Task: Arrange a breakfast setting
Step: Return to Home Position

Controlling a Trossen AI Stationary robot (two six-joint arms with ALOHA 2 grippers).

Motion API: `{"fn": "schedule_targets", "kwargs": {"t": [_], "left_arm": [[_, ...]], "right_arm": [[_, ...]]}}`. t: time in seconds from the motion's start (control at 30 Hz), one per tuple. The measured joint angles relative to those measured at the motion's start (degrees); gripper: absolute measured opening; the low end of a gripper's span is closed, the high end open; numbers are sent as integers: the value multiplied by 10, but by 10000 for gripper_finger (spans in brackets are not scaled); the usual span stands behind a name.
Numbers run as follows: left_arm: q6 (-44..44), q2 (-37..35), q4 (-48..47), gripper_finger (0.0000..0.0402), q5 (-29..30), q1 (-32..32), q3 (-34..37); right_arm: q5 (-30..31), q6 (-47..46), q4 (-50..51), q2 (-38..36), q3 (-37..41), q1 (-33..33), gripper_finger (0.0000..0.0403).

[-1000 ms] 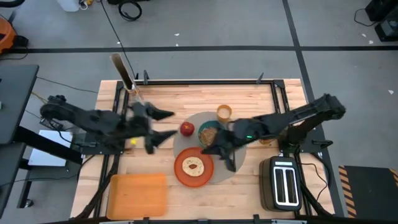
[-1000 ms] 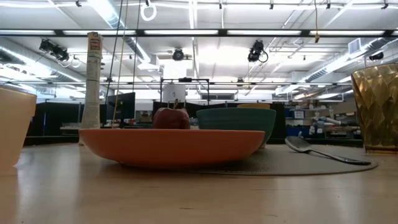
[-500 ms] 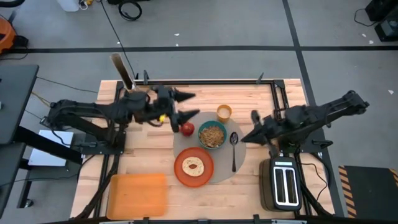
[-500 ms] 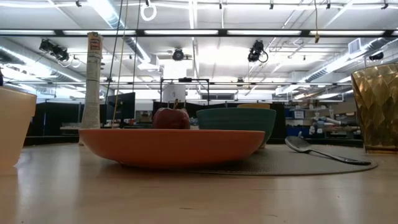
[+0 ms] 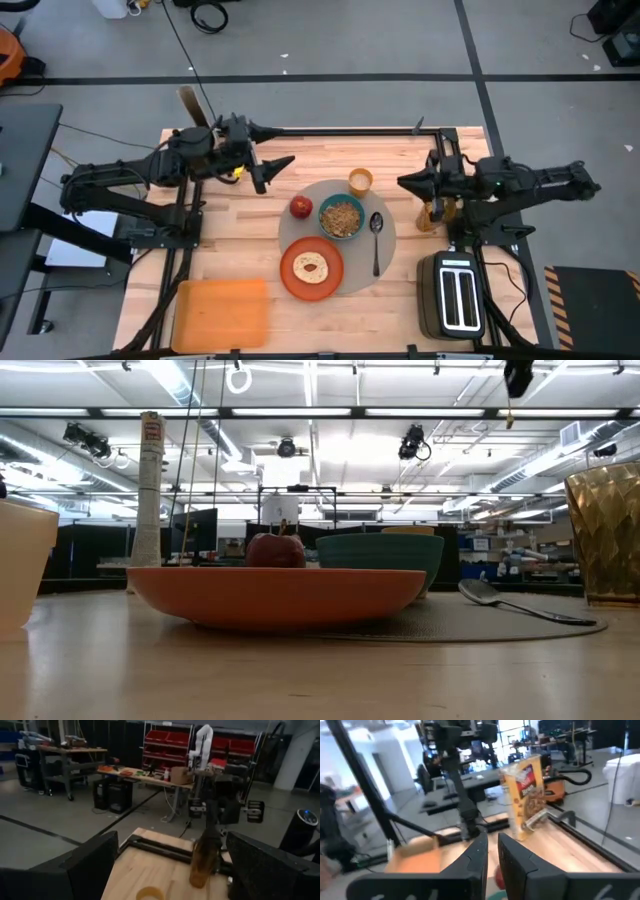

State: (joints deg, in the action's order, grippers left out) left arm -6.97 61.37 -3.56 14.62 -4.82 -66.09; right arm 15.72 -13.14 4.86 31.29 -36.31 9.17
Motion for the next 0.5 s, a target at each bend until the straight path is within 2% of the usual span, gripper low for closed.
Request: {"fn": "schedule_targets", "kwargs": {"t": [0.13,0.23,0.4,0.5], "left_arm": [[-13,-24,10,380,-1,-7,45],[-27,-60,49,380,0,-8,97],[-4,-144,75,380,-39,-4,171],[18,-192,74,380,-68,-5,200]], "right_arm": [[-148,44,-32,0,27,-97,50],[-213,73,-39,-5,37,-151,50],[-273,112,-42,-45,36,-183,52],[-270,114,-38,-78,36,-182,50]]}}
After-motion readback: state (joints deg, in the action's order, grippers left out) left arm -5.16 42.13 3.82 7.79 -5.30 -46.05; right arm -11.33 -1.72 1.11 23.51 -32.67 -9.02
